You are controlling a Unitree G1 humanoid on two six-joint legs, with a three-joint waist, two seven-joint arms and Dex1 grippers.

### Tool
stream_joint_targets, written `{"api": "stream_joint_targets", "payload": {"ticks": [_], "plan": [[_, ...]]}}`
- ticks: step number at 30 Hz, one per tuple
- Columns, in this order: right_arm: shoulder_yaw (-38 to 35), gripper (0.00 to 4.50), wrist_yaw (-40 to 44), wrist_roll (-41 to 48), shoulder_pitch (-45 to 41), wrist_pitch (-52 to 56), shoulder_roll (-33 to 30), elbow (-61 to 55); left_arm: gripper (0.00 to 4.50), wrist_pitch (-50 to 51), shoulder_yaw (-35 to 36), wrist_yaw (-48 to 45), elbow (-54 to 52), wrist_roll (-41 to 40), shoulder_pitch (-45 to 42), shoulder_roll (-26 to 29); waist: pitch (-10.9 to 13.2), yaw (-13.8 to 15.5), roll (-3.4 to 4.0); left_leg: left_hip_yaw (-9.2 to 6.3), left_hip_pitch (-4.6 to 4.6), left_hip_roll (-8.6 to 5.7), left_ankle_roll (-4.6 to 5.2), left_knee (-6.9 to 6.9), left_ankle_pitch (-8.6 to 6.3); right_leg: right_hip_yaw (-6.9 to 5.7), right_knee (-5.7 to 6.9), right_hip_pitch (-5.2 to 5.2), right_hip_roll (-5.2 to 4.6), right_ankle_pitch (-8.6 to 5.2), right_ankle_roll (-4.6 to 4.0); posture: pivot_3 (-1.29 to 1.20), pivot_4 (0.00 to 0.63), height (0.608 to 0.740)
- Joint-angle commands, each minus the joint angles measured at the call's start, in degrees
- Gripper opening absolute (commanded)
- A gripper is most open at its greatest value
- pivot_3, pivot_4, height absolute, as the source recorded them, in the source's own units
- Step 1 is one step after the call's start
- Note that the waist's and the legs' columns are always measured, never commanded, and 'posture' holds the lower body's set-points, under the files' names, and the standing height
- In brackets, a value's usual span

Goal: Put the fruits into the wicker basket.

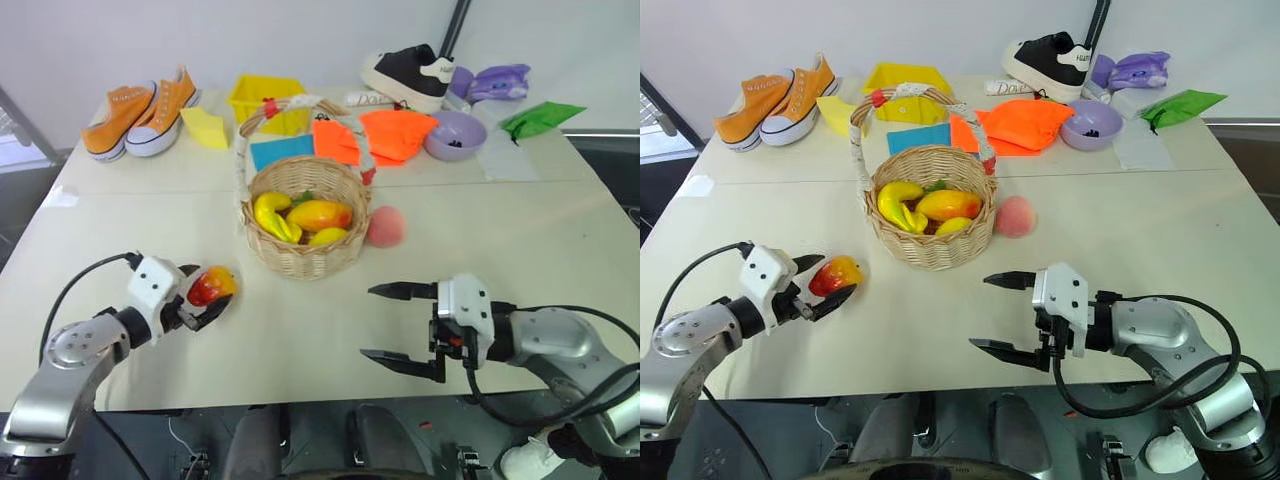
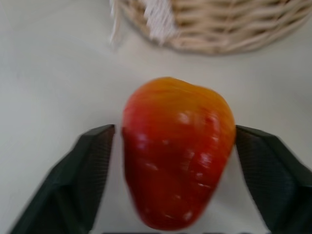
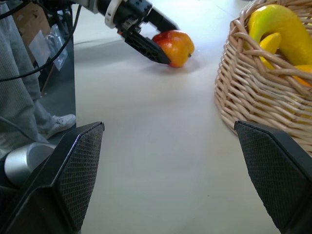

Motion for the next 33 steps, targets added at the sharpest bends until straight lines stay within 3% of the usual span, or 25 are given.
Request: {"api": "stream_joint_targets", "payload": {"ticks": [1, 9, 12, 15, 18, 23, 28, 30, 33], "plan": [[-0.60, 4.50, 0.02, -0.36, 0.04, -2.05, 0.34, -0.47, 2.35, -0.15, 0.83, 0.08, 0.13, 0.63, -0.11, 0.18, 0.00, 0.12, -0.01, 0.00, 0.00, 0.00, 0.00, 0.01, 0.00, 0.00, 0.00, 0.01, 0.00, 0.00, 0.00, 0.00, 0.150, 0.733], [-0.48, 4.50, 0.20, -1.17, 1.48, -3.39, 0.23, -0.18, 2.18, -1.26, 8.44, 1.00, -2.95, -3.95, 1.38, -2.80, -0.01, 0.03, -0.02, -0.01, 0.00, 0.00, 0.00, 0.03, 0.00, 0.00, -0.01, 0.02, 0.00, 0.01, 0.01, 0.00, 0.150, 0.733], [-0.80, 4.50, 0.52, -1.10, 1.09, -3.50, 0.01, 0.45, 2.18, 0.30, 14.13, -1.96, -9.24, -12.54, 1.93, -2.78, 0.00, 0.10, -0.07, -0.02, 0.00, 0.00, 0.00, 0.03, 0.00, -0.02, -0.01, 0.03, 0.00, 0.01, 0.01, 0.00, 0.150, 0.733], [-1.02, 4.50, 1.03, -0.99, 0.07, -3.58, -0.19, 1.58, 2.18, 5.53, 15.01, -3.92, -15.50, -20.17, 0.01, 0.65, -0.02, 0.36, -0.10, -0.04, 0.00, 0.00, -0.01, 0.10, 0.00, -0.05, -0.01, 0.08, 0.00, 0.01, 0.01, 0.00, 0.150, 0.733], [-0.70, 4.50, 1.50, -1.39, -1.67, -3.86, -0.12, 2.95, 2.18, 12.24, 8.57, 1.48, -19.02, -23.17, -10.42, 2.44, -0.02, 0.66, -0.08, -0.12, 0.00, -0.02, -0.05, 0.28, -0.04, -0.15, -0.01, 0.23, -0.01, 0.01, 0.00, 0.00, 0.150, 0.733], [-0.40, 4.50, 0.25, -1.44, -3.39, -3.47, 0.84, 3.61, 2.18, 21.90, -7.29, 13.17, -13.27, -16.31, -32.05, -3.58, -0.04, 0.56, -0.13, -0.13, 0.08, -0.07, 0.07, 0.46, 0.02, -0.19, -0.01, 0.47, 0.03, 0.11, 0.07, 0.00, 0.150, 0.733], [-0.28, 4.50, -1.73, -2.25, -3.16, -3.70, 1.55, 2.95, 2.18, 22.02, -19.21, 14.15, -4.00, -7.07, -41.73, -7.06, -0.03, 0.22, -0.14, -0.16, 0.11, -0.03, 0.09, 0.40, 0.02, -0.16, 0.05, 0.41, 0.28, 0.33, 0.57, 0.00, 0.150, 0.733], [-0.76, 4.50, -3.75, -3.06, -2.90, -3.74, 2.14, 2.57, 3.23, 19.45, -20.01, 11.88, -1.15, -6.98, -42.79, -9.08, -0.03, 0.27, -0.14, -0.14, 0.10, -0.01, 0.06, 0.36, 0.04, -0.07, 0.15, 0.29, 0.37, 0.31, 0.60, 0.00, 0.150, 0.733], [-1.25, 4.50, -6.86, -3.98, -3.41, -1.91, 2.58, 3.35, 4.48, 17.50, -19.38, 9.30, -0.28, -6.67, -42.69, -9.64, -0.02, 0.35, -0.15, -0.14, 0.02, -0.01, 0.01, 0.39, 0.07, -0.07, 0.27, 0.16, 0.37, 0.27, 0.64, 0.00, 0.150, 0.733]]}}
